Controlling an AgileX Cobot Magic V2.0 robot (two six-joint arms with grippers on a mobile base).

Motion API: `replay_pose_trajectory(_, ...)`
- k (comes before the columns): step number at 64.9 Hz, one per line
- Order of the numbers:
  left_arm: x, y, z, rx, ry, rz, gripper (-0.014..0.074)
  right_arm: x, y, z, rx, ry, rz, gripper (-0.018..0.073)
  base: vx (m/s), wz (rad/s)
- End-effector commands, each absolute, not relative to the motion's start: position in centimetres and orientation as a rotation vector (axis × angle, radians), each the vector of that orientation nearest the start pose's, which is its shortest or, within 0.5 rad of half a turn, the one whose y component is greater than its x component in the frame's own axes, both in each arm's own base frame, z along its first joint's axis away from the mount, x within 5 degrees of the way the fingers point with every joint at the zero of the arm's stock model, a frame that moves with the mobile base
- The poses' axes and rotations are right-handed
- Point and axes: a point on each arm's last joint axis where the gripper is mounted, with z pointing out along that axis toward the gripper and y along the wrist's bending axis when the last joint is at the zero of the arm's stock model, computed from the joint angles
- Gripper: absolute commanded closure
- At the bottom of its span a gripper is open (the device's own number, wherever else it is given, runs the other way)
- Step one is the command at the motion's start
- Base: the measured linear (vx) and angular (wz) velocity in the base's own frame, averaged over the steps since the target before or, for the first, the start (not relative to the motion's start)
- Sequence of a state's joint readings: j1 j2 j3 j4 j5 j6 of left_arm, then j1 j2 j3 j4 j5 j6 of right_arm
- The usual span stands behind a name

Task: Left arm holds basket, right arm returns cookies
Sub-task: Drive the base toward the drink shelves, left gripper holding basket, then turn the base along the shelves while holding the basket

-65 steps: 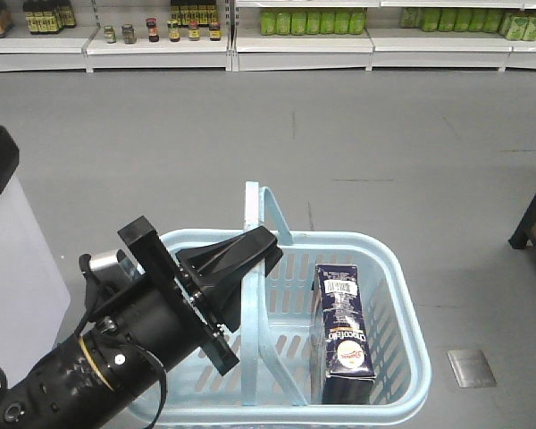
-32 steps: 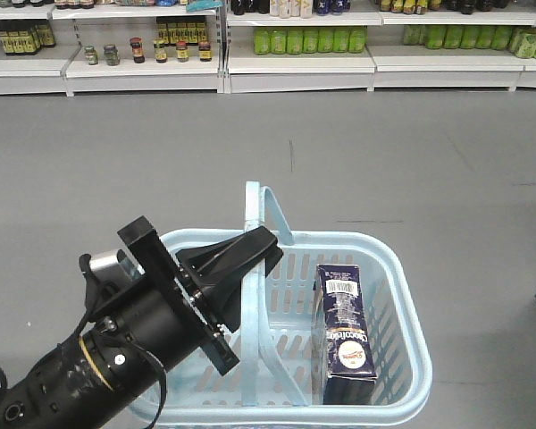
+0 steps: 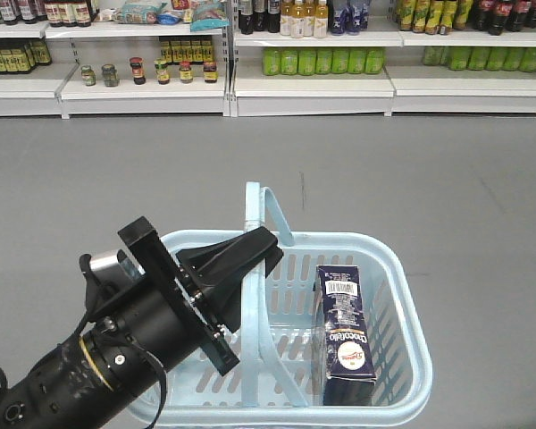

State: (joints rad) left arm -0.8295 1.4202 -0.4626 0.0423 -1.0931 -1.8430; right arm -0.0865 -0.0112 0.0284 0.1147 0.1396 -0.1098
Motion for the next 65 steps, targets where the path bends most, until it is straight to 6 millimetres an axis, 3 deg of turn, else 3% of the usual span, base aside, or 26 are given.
replay_pose_trajectory(1,16.61,-18.87,29.18,-0.608,1.198,-2.397,0.0599,5.68,-0.45,19.27,0.058,1.577,-0.073,0.0565,0.57,0.07)
replay_pose_trajectory(65,16.62,-18.87,29.17,-0.608,1.198,-2.397,0.0599,5.68,-0.45,19.27,0.058,1.577,-0.073,0.0565,0.58,0.01)
